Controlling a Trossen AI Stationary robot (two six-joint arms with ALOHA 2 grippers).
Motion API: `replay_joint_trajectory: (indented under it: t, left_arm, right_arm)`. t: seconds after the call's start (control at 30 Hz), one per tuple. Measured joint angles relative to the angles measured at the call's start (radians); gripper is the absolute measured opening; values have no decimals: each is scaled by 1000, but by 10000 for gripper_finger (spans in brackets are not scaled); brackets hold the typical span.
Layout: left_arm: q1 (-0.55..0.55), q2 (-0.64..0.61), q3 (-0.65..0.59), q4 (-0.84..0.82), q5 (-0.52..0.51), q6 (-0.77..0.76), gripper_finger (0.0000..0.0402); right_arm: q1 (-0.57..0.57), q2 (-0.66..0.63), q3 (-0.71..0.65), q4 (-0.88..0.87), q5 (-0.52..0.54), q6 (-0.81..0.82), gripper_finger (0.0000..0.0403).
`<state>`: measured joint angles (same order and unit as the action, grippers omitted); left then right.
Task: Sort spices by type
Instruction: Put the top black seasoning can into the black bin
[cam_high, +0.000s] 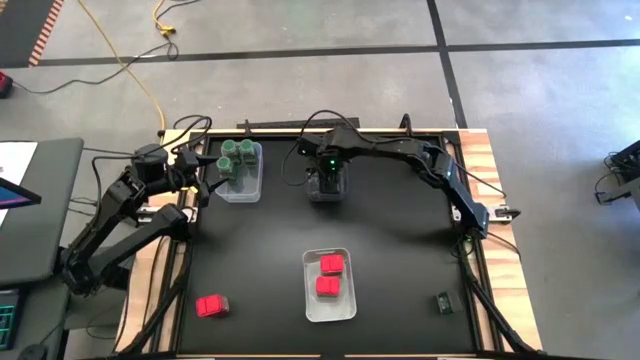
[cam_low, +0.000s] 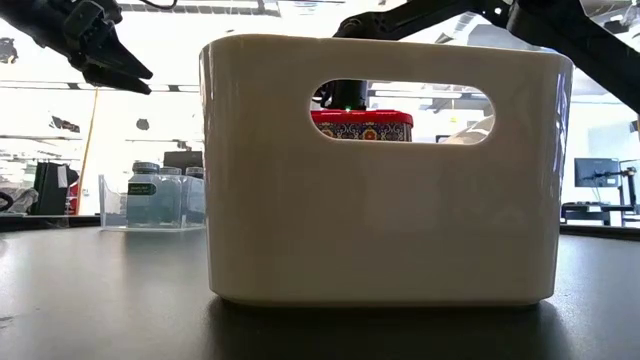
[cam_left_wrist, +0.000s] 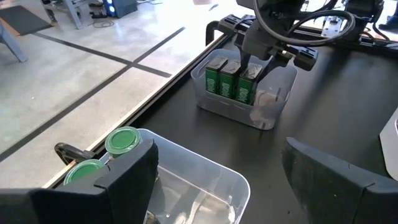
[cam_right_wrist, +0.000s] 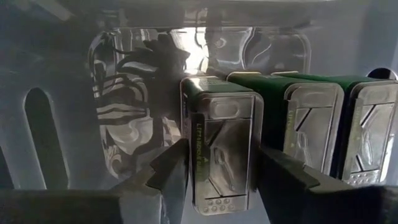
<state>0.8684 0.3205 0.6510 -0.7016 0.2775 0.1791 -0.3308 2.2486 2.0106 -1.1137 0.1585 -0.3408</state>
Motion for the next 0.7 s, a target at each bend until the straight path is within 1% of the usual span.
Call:
replay_joint_trajectory:
  t: [0.33, 0.7]
  left_arm:
    - [0, 0, 0, 0, 0, 0, 324]
    - [0, 0, 0, 0, 0, 0, 324]
  right_arm:
    - [-3, 0, 0, 0, 0, 0, 199]
    - [-4, 0, 0, 1, -1, -5, 250]
